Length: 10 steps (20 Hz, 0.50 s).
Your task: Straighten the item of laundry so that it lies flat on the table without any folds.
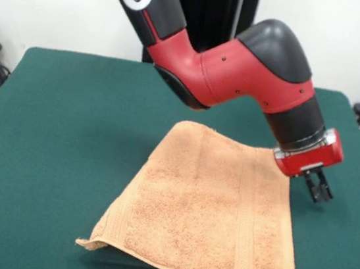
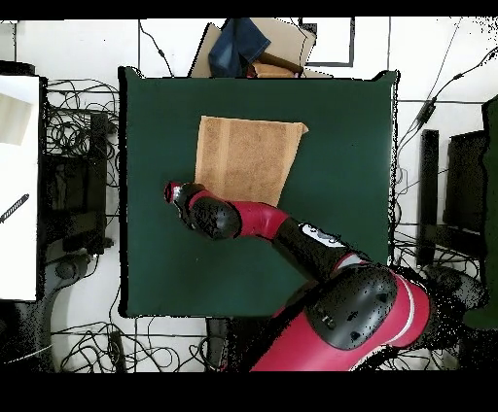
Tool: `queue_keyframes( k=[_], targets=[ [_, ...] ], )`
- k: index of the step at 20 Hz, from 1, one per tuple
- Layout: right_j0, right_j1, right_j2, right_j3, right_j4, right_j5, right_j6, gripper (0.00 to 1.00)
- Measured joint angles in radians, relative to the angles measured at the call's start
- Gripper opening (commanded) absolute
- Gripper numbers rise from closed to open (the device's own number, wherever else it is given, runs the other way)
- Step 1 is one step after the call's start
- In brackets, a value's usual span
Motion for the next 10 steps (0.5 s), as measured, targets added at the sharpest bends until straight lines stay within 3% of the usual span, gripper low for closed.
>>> queue_keyframes(
  k=[6, 10],
  targets=[
    [-0.014, -0.018, 0.0, 0.026, 0.008, 0.007, 0.0, 0.0],
    [-0.051, -0.089, 0.003, 0.069, 0.044, 0.077, 0.0, 0.0]
  ],
)
